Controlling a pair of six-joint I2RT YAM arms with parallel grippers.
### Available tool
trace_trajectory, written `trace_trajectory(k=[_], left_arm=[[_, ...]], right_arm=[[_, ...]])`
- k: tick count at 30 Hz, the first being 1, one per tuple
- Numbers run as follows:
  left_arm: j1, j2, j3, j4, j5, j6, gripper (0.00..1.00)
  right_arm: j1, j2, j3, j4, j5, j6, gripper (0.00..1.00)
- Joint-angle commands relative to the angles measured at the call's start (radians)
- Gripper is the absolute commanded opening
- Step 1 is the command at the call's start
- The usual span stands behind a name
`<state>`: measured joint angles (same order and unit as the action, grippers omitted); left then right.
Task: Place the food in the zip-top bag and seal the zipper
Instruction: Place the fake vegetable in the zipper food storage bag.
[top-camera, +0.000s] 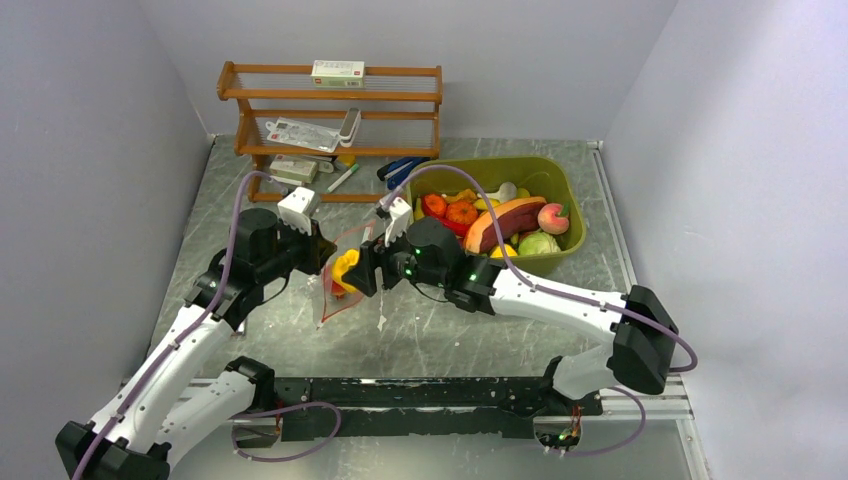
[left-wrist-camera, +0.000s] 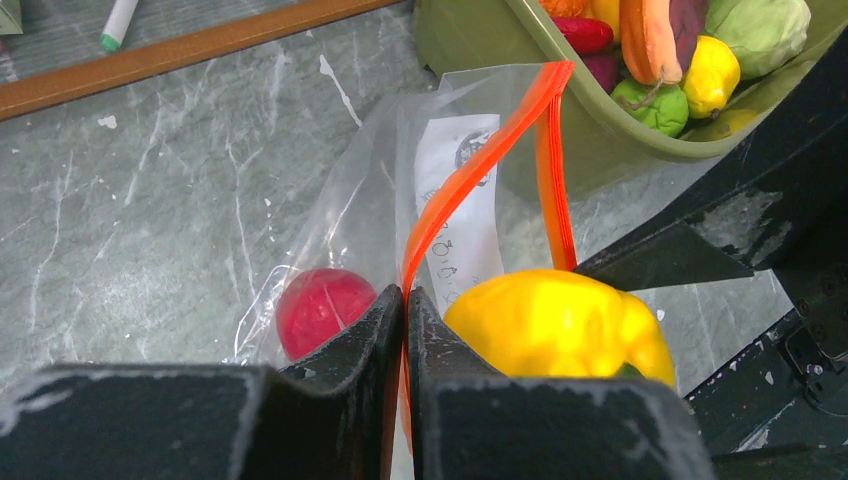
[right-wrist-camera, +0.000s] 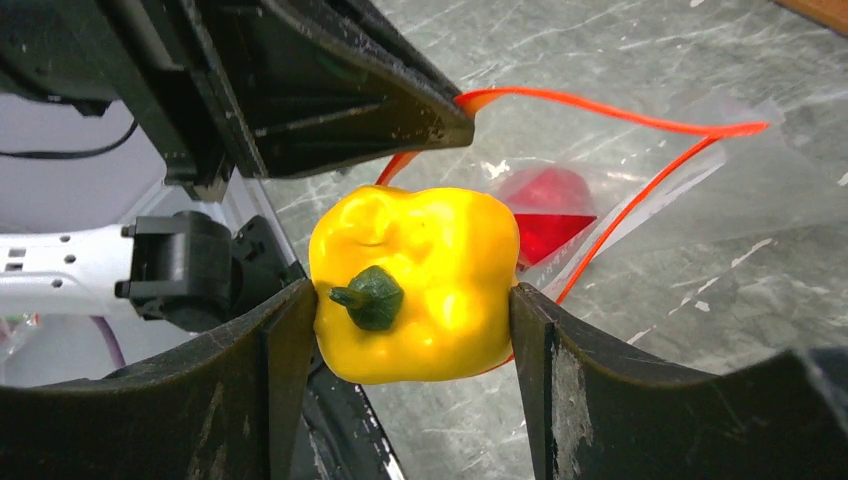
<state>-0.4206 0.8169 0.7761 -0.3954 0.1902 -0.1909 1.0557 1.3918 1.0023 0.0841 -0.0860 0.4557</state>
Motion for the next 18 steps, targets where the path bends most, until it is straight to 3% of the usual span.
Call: trace_trajectory(k=[1, 7, 13, 18], left_arm=[[0.003, -0.013, -0.008, 0.023, 0.020, -0.001, 0.07], [0.003, -0.018, -0.011, 0.027, 0.020, -0.002, 0.07], [0.003, -0.013, -0.007, 0.023, 0.019, -0.003, 0.07], [0.003, -0.016, -0.010, 0.028, 0.024, -0.004, 0.07]], right_arm=[[0.006, 0.016, 0.060, -0.028, 0.061, -0.001, 0.59], [0.006, 0.029, 0.081, -0.054, 0.067, -0.010, 0.64], [0.006, 0.028, 0.076, -0.053, 0.052, -0.005, 0.76], [0.007, 0.015, 0.072, -0.048, 0.055, 0.014, 0.78]])
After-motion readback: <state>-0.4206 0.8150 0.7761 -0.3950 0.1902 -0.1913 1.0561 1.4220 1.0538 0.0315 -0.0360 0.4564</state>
